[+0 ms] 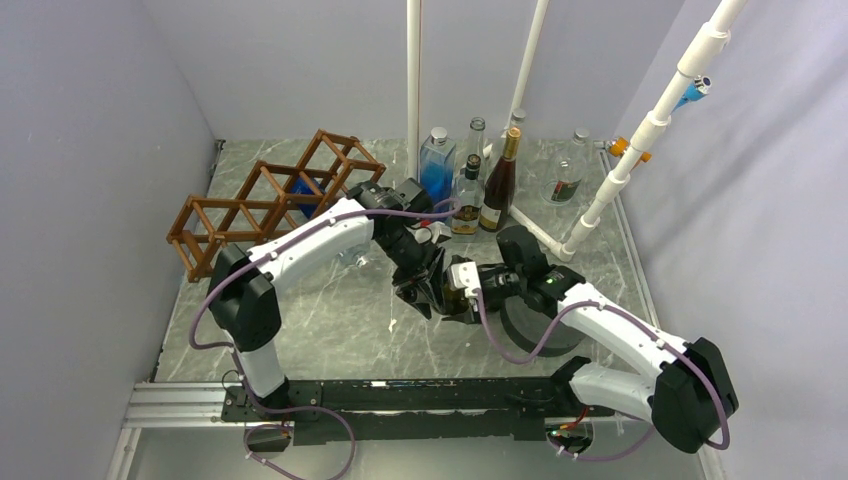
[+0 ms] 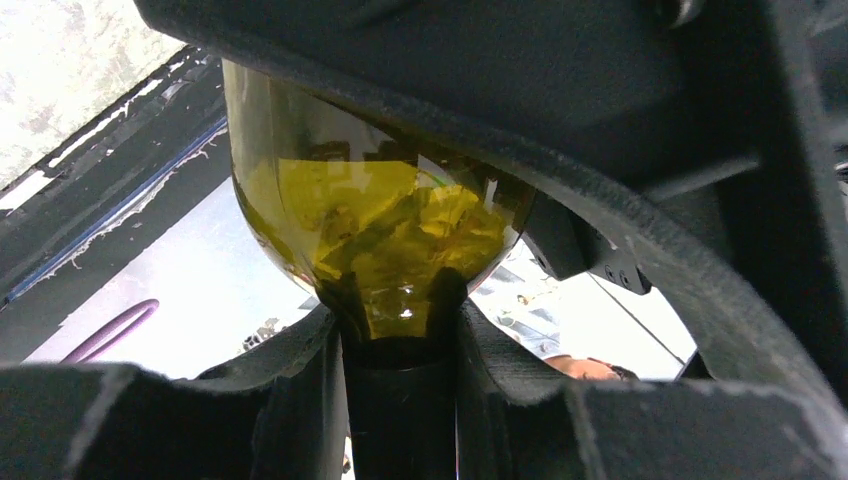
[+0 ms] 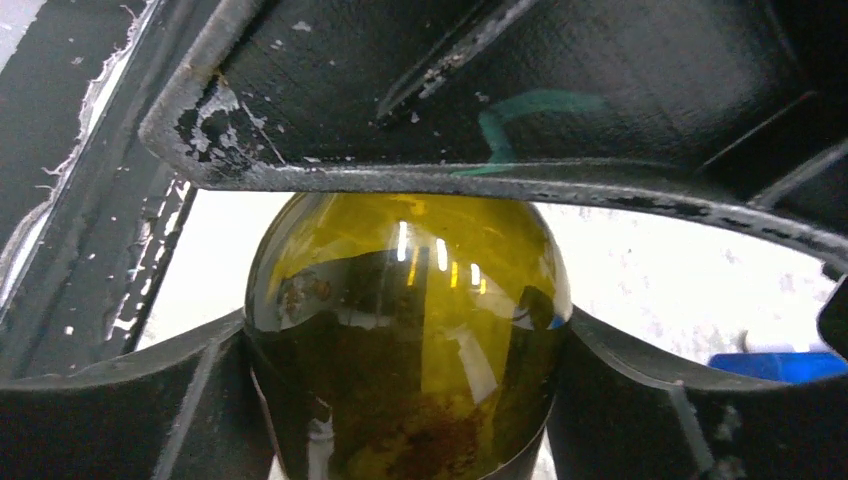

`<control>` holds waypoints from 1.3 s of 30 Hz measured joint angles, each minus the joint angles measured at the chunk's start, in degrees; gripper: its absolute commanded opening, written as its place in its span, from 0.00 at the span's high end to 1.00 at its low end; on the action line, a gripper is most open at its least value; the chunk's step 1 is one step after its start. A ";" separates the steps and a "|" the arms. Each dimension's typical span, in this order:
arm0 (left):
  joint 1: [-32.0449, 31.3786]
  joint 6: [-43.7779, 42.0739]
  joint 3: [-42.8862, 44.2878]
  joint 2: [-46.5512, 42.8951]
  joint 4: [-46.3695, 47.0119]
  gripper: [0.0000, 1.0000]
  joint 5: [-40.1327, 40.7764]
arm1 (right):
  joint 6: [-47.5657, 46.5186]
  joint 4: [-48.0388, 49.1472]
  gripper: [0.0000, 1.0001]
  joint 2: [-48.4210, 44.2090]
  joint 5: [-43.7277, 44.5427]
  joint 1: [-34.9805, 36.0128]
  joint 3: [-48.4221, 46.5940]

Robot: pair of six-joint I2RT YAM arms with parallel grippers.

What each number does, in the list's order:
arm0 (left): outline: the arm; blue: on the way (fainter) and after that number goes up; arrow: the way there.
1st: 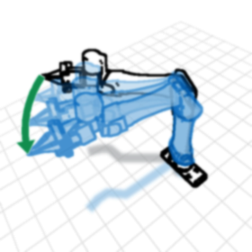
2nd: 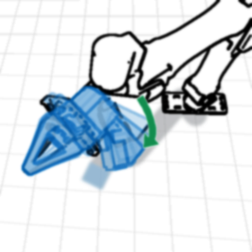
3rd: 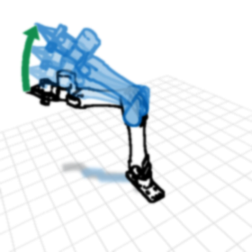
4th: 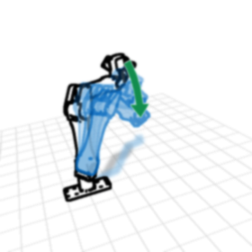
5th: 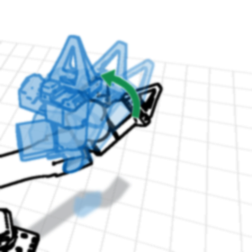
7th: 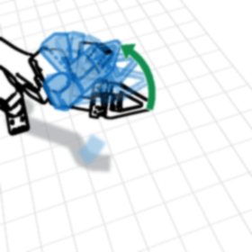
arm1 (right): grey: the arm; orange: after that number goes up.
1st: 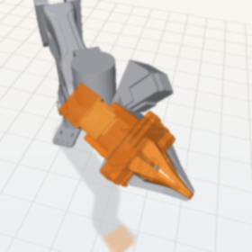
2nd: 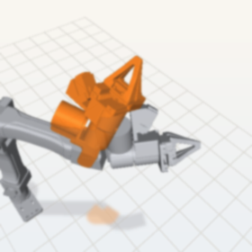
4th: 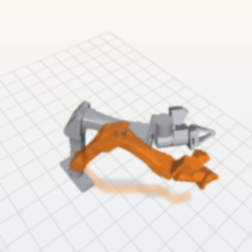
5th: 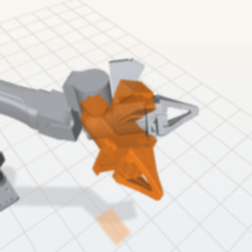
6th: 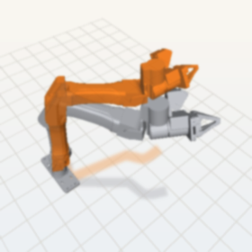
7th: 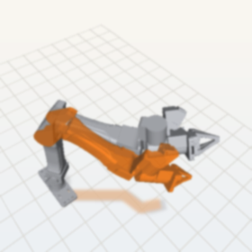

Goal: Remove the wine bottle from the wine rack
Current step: Place the wine bottle at the center of the board.

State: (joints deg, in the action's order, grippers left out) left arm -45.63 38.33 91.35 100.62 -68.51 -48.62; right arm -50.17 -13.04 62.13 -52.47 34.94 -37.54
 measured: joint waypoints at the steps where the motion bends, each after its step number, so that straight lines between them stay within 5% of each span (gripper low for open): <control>1: 0.00 -0.04 0.00 0.20 -0.04 0.99 -0.02 | 0.17 0.17 0.36 0.11 0.13 0.07 0.00; 4: 0.00 -0.17 0.00 0.55 -0.02 0.89 -0.07 | 0.20 -0.31 0.67 0.33 0.52 0.09 0.00; 7: 0.00 -0.24 -0.07 0.55 0.04 0.65 -0.07 | -0.31 -0.44 0.87 0.35 0.46 0.09 -0.04; 10: 0.00 -0.26 -0.70 0.44 0.81 0.42 -0.15 | -0.81 -0.83 0.95 0.48 0.55 0.09 -0.09; 18: 0.50 -0.96 -6.03 -6.01 7.85 0.01 -1.75 | -2.16 -4.28 0.99 1.53 -0.20 0.15 -0.11; 27: 3.06 0.90 -13.70 -16.63 14.62 0.01 2.40 | -3.02 -6.49 1.00 1.53 -0.81 -0.44 -0.33; 39: 4.59 7.87 -35.50 -49.22 37.55 0.00 20.20 | -6.40 -12.46 1.00 1.97 -3.87 -1.70 -2.64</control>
State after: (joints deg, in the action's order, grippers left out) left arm -41.04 46.19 55.86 51.40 -30.96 -28.42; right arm -56.58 -25.50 64.10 -56.34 33.23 -40.18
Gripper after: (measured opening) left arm 0.994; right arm 0.775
